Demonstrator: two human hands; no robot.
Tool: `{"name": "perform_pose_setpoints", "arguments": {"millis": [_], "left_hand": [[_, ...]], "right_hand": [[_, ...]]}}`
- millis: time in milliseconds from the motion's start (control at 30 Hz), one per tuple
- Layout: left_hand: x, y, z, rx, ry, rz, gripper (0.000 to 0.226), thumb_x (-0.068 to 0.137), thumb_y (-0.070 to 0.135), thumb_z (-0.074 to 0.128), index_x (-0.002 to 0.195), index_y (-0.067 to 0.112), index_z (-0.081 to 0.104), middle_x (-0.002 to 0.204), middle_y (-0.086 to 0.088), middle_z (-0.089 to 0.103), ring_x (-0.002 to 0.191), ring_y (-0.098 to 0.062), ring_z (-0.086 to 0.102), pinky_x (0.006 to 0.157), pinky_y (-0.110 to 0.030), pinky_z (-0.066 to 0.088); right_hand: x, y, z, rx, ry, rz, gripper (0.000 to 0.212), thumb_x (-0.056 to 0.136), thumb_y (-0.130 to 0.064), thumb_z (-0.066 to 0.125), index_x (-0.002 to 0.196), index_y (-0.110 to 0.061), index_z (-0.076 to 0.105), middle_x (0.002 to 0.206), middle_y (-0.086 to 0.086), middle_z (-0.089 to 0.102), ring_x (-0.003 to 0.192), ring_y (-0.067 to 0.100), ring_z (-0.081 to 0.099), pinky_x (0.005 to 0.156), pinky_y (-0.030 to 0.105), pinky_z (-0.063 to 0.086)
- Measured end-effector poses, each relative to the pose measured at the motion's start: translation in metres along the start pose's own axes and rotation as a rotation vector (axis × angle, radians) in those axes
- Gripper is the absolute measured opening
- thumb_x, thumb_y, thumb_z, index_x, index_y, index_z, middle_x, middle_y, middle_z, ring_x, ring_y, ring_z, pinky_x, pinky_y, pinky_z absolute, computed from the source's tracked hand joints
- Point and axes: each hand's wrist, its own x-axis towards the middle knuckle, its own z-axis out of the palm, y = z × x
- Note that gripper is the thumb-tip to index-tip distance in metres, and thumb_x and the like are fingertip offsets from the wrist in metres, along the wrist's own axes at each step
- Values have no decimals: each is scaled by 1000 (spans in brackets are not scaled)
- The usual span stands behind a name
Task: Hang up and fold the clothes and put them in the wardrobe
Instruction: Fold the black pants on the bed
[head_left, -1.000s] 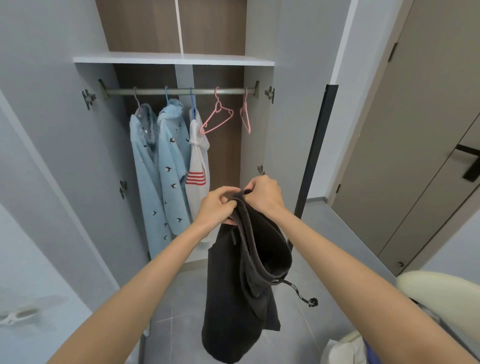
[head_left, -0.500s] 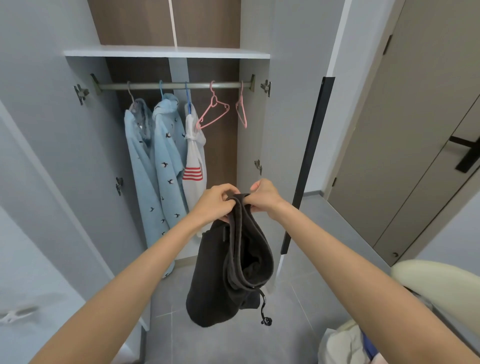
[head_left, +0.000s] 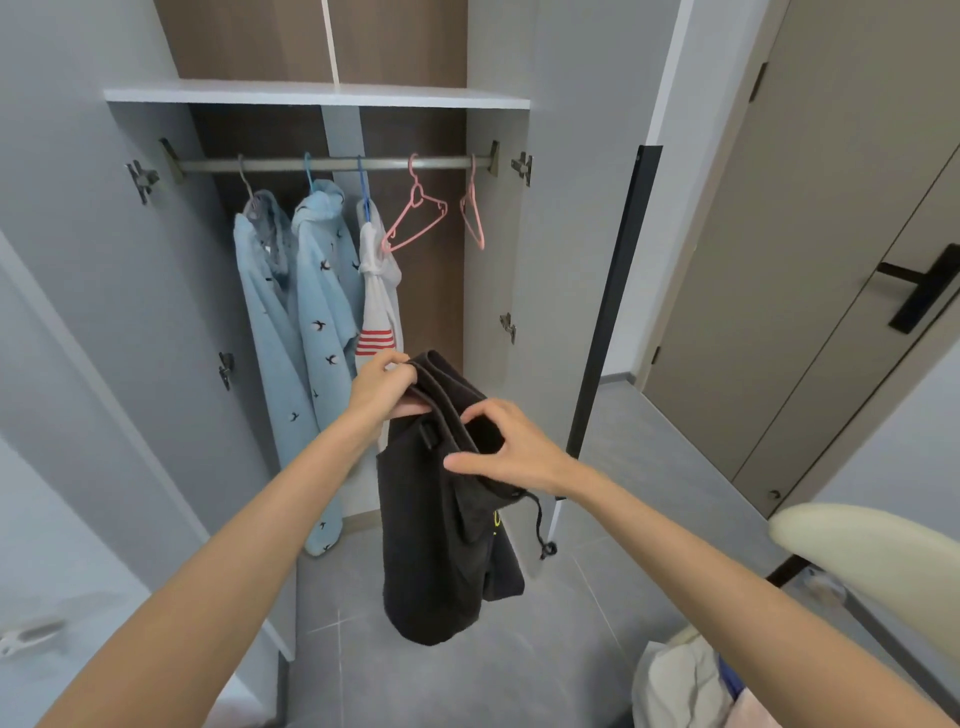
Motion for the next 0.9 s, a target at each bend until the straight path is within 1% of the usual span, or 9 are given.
{"name": "perform_pose_setpoints", "arguments": {"millis": [67, 133, 267, 367, 433, 567, 700, 833, 900], "left_hand": [[1, 3, -1, -93, 14, -24, 20, 83, -6, 42, 87, 10, 54, 89, -16, 61, 79, -26, 68, 71, -41, 61], [3, 5, -2, -144, 9, -38, 20, 82, -6, 42, 84, 10, 53, 89, -15, 60, 81, -26, 67, 68, -38, 61], [4, 7, -8, -240, 8, -86, 20, 81, -9, 41, 82, 9, 49, 86, -12, 54, 88, -29, 63, 68, -38, 59], [3, 3, -18, -330, 19, -158, 20, 82, -9, 42, 84, 10, 49, 85, -9, 51, 87, -30, 63, 66, -37, 58], [3, 0, -25, -310, 33, -193, 18, 83, -3, 44, 86, 14, 49, 87, -7, 52, 83, -27, 64, 65, -36, 57], [8, -2, -36, -269, 63, -224, 16, 86, 6, 46, 98, 16, 51, 86, -5, 53, 78, -24, 61, 60, -33, 55], [1, -21, -28, -86, -86, -335, 23, 90, 12, 48, 113, 14, 47, 104, -11, 51, 78, -25, 59, 67, -37, 55], [-11, -33, 0, 27, -159, -306, 22, 94, 16, 44, 116, 16, 44, 112, -11, 50, 83, -27, 57, 72, -41, 54], [-18, -32, 16, 93, -243, -296, 28, 95, 18, 44, 123, 16, 46, 114, -10, 51, 91, -28, 57, 71, -39, 54]], "right_hand": [[-2, 7, 6, -215, 6, 26, 63, 68, -67, 72, 118, -35, 54, 146, -8, 32, 128, 14, 38, 106, 39, 41], [-2, 12, 11, -293, 26, 111, 62, 66, -66, 72, 115, -30, 59, 140, -4, 36, 122, 19, 44, 100, 40, 46], [-2, 11, 4, -308, 33, 169, 23, 79, -40, 71, 85, -19, 66, 98, 3, 59, 81, 19, 60, 68, 28, 53], [1, -4, -22, -357, 30, 185, 24, 82, -32, 70, 68, -15, 59, 61, 1, 58, 53, 16, 54, 46, 23, 40], [8, -19, -38, -529, 100, 127, 29, 82, -36, 71, 72, -9, 64, 58, 5, 57, 51, 20, 53, 49, 30, 45], [9, -40, -43, -561, 377, -89, 26, 80, -35, 75, 94, -13, 70, 87, 1, 61, 73, 18, 55, 65, 28, 43], [-7, -35, -49, -462, 89, 71, 22, 77, -27, 78, 88, -17, 62, 73, -4, 59, 69, 18, 55, 55, 23, 39], [-33, -19, -60, -452, 99, 149, 26, 72, -25, 81, 87, -12, 65, 69, -1, 59, 64, 18, 52, 52, 26, 40], [-53, -8, -65, -418, 106, 204, 31, 70, -27, 83, 91, -12, 66, 74, -1, 63, 67, 18, 56, 57, 27, 44]]}}
